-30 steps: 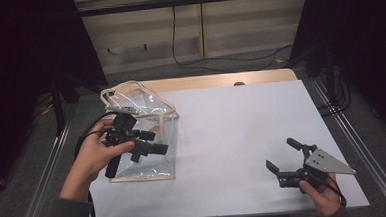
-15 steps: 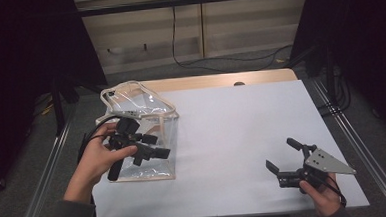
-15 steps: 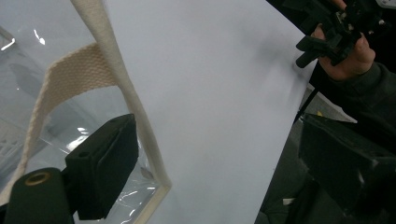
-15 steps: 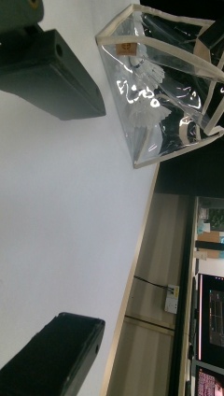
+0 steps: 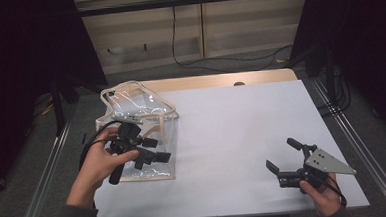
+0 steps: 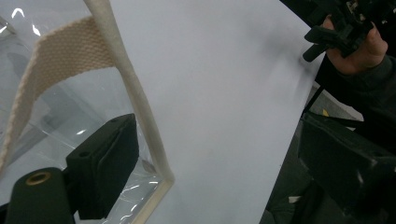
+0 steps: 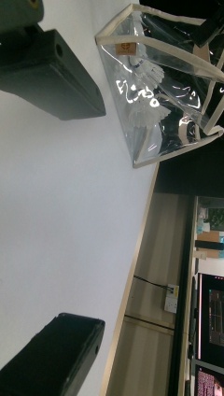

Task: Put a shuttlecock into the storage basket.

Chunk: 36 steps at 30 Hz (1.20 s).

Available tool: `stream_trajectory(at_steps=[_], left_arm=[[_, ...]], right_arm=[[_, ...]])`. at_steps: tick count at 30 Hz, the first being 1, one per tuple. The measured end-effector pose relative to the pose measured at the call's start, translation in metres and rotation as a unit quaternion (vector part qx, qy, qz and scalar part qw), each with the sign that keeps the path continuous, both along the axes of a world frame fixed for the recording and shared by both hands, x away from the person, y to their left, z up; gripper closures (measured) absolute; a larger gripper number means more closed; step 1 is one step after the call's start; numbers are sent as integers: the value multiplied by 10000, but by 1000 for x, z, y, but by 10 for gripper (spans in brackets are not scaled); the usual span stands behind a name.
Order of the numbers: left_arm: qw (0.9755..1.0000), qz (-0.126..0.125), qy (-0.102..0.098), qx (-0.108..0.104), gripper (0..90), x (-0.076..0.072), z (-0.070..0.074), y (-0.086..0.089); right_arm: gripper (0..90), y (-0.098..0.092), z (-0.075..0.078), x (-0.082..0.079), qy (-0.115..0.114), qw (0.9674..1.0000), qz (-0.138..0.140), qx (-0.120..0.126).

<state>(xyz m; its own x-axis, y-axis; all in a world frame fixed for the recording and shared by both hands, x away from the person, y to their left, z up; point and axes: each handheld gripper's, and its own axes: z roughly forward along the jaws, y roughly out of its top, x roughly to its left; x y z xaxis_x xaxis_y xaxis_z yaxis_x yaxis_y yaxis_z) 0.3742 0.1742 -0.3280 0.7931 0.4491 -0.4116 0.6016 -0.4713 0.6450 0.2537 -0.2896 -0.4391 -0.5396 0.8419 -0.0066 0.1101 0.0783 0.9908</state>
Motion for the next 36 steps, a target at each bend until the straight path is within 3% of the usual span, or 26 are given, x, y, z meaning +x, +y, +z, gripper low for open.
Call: stream_trajectory(at_steps=[36], left_arm=[[9999,-90,-74,121,112,-10,-32,-2]], right_arm=[[8,0,0,0,-15,10000,8,-28]])
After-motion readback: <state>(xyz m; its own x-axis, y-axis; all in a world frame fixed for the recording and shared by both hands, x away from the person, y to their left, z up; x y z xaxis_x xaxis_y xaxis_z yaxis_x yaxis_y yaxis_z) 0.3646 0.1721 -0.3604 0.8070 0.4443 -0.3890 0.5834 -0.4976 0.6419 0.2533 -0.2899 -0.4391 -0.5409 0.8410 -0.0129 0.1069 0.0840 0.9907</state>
